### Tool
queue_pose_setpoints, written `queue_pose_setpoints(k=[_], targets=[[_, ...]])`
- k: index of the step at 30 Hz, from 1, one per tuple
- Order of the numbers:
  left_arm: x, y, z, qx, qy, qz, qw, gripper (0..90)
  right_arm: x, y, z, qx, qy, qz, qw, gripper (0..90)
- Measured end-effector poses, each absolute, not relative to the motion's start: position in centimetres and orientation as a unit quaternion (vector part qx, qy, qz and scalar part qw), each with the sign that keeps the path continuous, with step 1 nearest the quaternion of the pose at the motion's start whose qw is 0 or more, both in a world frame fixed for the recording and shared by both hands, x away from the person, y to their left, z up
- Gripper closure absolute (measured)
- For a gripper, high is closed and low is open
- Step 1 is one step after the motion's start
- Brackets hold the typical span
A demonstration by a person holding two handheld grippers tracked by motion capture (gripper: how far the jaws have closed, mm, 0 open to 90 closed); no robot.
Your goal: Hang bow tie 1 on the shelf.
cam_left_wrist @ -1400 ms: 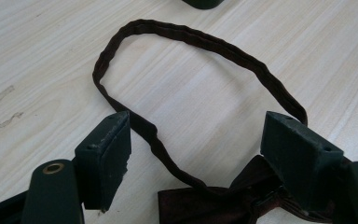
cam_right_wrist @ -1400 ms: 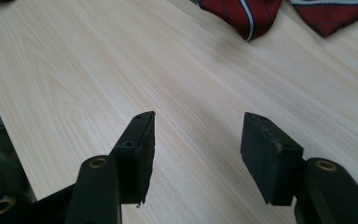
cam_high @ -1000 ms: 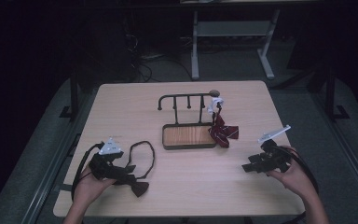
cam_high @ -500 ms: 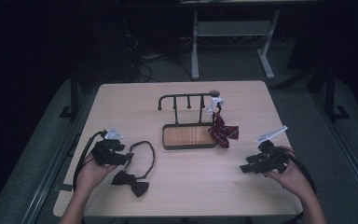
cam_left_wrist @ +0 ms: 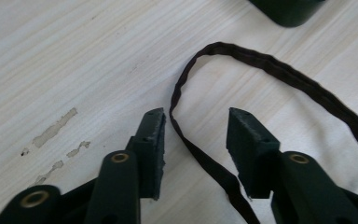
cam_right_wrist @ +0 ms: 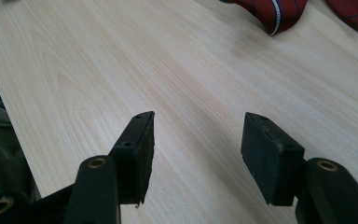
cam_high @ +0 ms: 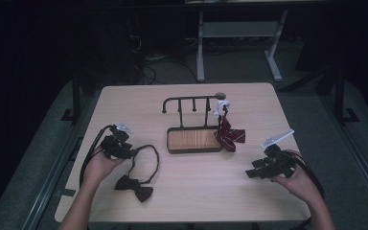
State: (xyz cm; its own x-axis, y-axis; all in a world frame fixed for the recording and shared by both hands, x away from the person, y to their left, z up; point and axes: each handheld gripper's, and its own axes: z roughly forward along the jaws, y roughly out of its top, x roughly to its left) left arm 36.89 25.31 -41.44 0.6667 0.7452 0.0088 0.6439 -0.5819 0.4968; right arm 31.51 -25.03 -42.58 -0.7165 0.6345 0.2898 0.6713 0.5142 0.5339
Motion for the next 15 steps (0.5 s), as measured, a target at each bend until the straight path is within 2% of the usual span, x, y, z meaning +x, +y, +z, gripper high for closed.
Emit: queue_pose_setpoints(k=[7,15], targets=[[38.0,25.4,-42.4,0.887,0.401,0.105,0.205,61.4,31.4,-25.2,-42.3,-0.377,-0.868,-0.323,0.025,44.2],[38.4,25.4,-43.0,0.884,0.408,0.104,0.203,67.5,31.4,-25.1,-42.3,-0.376,-0.868,-0.323,0.026,44.2]])
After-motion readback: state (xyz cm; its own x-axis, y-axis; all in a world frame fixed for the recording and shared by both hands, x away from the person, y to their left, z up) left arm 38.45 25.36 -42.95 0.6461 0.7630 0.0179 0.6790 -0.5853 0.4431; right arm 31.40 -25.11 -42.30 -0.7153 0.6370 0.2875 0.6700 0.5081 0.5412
